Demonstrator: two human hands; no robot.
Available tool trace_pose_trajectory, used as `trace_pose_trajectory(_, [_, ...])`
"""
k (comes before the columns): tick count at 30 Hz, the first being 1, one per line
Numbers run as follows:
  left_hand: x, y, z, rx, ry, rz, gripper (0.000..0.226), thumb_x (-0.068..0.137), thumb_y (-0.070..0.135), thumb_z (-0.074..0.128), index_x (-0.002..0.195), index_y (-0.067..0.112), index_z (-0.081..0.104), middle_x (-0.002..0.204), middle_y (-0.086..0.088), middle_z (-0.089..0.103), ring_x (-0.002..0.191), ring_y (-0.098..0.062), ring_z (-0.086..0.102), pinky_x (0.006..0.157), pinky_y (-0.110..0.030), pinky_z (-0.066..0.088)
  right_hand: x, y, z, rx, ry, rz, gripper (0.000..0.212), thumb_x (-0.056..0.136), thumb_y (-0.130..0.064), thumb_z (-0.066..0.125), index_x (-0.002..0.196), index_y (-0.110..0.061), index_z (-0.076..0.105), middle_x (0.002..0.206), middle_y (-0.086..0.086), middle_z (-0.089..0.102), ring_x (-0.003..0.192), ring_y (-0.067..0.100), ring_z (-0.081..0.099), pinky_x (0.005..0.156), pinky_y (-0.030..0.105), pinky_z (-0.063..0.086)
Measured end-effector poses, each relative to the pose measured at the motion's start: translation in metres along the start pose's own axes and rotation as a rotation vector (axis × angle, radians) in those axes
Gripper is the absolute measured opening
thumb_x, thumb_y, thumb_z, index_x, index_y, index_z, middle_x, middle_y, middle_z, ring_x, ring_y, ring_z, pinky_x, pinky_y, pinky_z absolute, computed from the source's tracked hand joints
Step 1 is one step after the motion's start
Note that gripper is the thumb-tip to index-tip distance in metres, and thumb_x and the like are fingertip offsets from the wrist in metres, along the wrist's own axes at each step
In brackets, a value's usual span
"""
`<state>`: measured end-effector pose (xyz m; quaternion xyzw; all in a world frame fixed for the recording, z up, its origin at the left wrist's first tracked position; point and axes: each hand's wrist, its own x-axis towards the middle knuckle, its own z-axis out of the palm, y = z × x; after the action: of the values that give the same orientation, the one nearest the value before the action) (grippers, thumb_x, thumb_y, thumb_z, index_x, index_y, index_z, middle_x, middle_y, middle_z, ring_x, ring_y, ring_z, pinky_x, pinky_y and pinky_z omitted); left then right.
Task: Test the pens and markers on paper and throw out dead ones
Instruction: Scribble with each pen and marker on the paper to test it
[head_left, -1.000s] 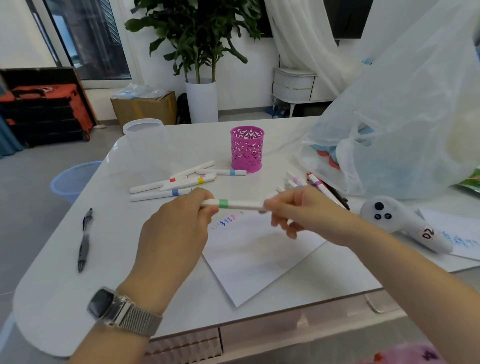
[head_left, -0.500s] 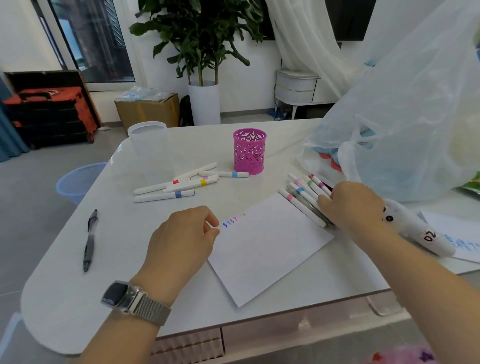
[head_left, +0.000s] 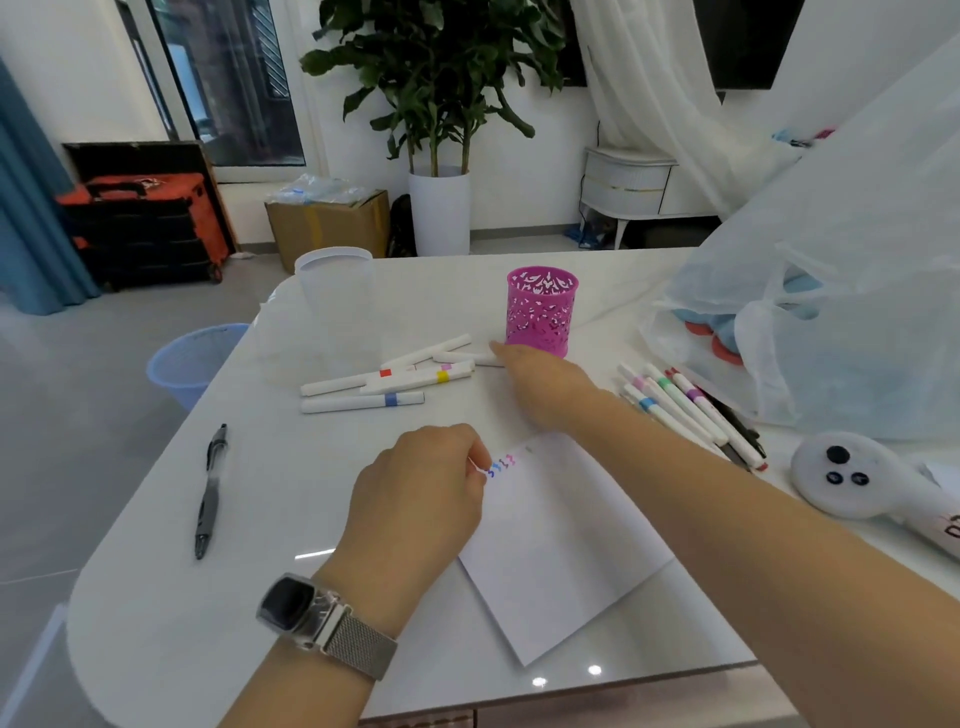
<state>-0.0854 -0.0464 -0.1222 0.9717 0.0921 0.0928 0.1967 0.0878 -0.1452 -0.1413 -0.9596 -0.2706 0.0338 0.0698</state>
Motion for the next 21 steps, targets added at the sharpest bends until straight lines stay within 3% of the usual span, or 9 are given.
trace_pose_trajectory(2, [0.003,-0.001,0.001,0.004,0.002,-0.003,0.015,0.092,0.032,0.048,0.101,0.037,0.058,0.104,0.014,0.061,0.096,-0.012,0.056,0.078,-0.026,0.044,0.014,-0.002,0.003,-0.042,0.013,0.045,0.046,0.101,-0.011,0.032,0.147,-0.015,0.028,0.144,0.011,0.040,0.127,0.033,0.046,0.099,0.044,0.041])
trace_pose_trajectory(6, [0.006,-0.003,0.003,0.014,0.006,-0.004,0.014,0.093,0.035,0.046,0.101,0.036,0.057,0.104,0.014,0.060,0.096,-0.013,0.056,0.077,-0.027,0.044,0.026,-0.005,0.007,-0.223,0.085,0.056,0.034,0.097,-0.005,0.040,0.130,-0.007,0.047,0.127,0.013,0.048,0.112,0.033,0.055,0.077,0.038,0.043])
trace_pose_trajectory(10, [0.006,-0.005,0.002,0.002,0.037,-0.012,0.016,0.093,0.036,0.045,0.102,0.035,0.057,0.106,0.013,0.060,0.097,-0.013,0.055,0.078,-0.028,0.044,0.017,-0.001,0.000,-0.225,0.087,0.092,0.034,0.093,0.000,0.044,0.127,-0.004,0.050,0.122,0.013,0.052,0.110,0.033,0.057,0.079,0.037,0.045])
trace_pose_trajectory(12, [0.005,-0.004,0.002,-0.018,0.049,-0.015,0.020,0.094,0.037,0.043,0.111,0.034,0.054,0.111,0.013,0.059,0.101,-0.013,0.055,0.081,-0.028,0.044,0.005,0.003,-0.012,-0.032,0.136,0.124,0.020,0.093,-0.003,0.044,0.110,-0.006,0.053,0.111,0.014,0.055,0.096,0.032,0.060,0.069,0.031,0.044])
trace_pose_trajectory(14, [0.003,-0.003,0.002,-0.033,0.074,-0.009,0.027,0.096,0.040,0.041,0.120,0.032,0.048,0.118,0.012,0.055,0.105,-0.013,0.054,0.085,-0.029,0.044,-0.017,0.003,-0.026,0.331,0.198,0.100,0.006,0.093,-0.009,0.046,0.089,-0.006,0.049,0.088,0.014,0.059,0.071,0.028,0.065,0.052,0.027,0.045])
trace_pose_trajectory(16, [0.000,0.001,-0.001,-0.051,0.108,-0.007,0.037,0.096,0.045,0.040,0.129,0.030,0.040,0.123,0.010,0.052,0.108,-0.015,0.054,0.087,-0.031,0.045,-0.048,-0.003,-0.040,0.835,0.155,0.095,0.011,0.093,-0.012,0.050,0.086,-0.004,0.051,0.072,0.012,0.057,0.054,0.023,0.062,0.044,0.027,0.047])
trace_pose_trajectory(18, [-0.003,0.005,-0.003,-0.107,0.098,-0.004,0.045,0.094,0.049,0.040,0.135,0.030,0.033,0.124,0.010,0.050,0.106,-0.016,0.056,0.086,-0.031,0.046,-0.082,-0.012,-0.052,1.192,0.043,0.098,0.014,0.092,-0.010,0.054,0.080,-0.005,0.054,0.064,0.010,0.052,0.046,0.017,0.052,0.039,0.024,0.039])
trace_pose_trajectory(21, [-0.009,0.015,-0.006,-0.297,0.004,0.076,0.037,0.095,0.046,0.041,0.129,0.031,0.041,0.112,0.012,0.055,0.090,-0.015,0.060,0.083,-0.034,0.049,-0.122,-0.019,-0.060,1.292,-0.043,0.111,0.023,0.087,-0.007,0.062,0.067,-0.011,0.053,0.055,0.007,0.053,0.043,0.014,0.042,0.037,0.019,0.028])
